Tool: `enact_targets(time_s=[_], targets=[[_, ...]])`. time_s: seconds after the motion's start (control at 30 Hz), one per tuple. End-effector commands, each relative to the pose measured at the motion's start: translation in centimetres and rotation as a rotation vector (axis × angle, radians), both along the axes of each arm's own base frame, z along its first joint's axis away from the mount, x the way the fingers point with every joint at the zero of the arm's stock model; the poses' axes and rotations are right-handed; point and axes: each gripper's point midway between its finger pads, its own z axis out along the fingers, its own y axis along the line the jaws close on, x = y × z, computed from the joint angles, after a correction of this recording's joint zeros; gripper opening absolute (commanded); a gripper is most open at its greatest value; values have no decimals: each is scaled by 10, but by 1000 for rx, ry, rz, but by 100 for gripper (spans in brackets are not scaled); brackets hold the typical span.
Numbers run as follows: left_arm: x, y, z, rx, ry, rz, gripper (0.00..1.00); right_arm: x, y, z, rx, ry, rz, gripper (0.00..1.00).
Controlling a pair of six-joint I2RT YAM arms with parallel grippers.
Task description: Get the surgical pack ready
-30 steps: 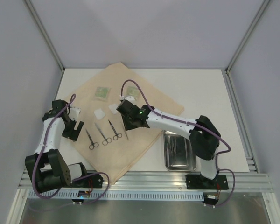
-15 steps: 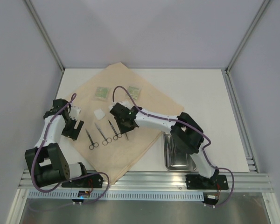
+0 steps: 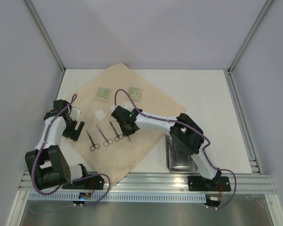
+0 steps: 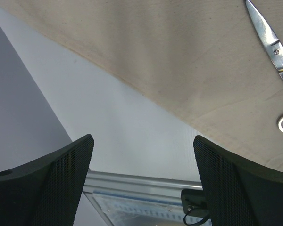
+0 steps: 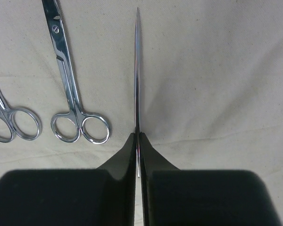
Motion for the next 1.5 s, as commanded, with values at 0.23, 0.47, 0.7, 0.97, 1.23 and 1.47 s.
enact_targets(time_s=[0.23, 0.47, 0.7, 0.97, 1.23, 1.47], targets=[[-2, 0, 23, 13, -57, -17, 96, 5, -23, 125, 126, -185, -55, 1], [-15, -11, 37, -14, -110, -42, 96, -46, -145, 123, -15, -194, -227, 1], [-24, -21, 45, -42, -142, -54, 96, -116, -240, 76, -35, -64, -426, 1], [-28, -29, 46, -77, -161, -59, 96, -135, -275, 31, -63, -11, -534, 0], [-29, -30, 45, -73, -167, -72, 96, -139, -279, -1, -123, 18, -528, 1], [-29, -29, 45, -66, -166, -76, 96, -139, -276, -9, -152, 36, -494, 1]])
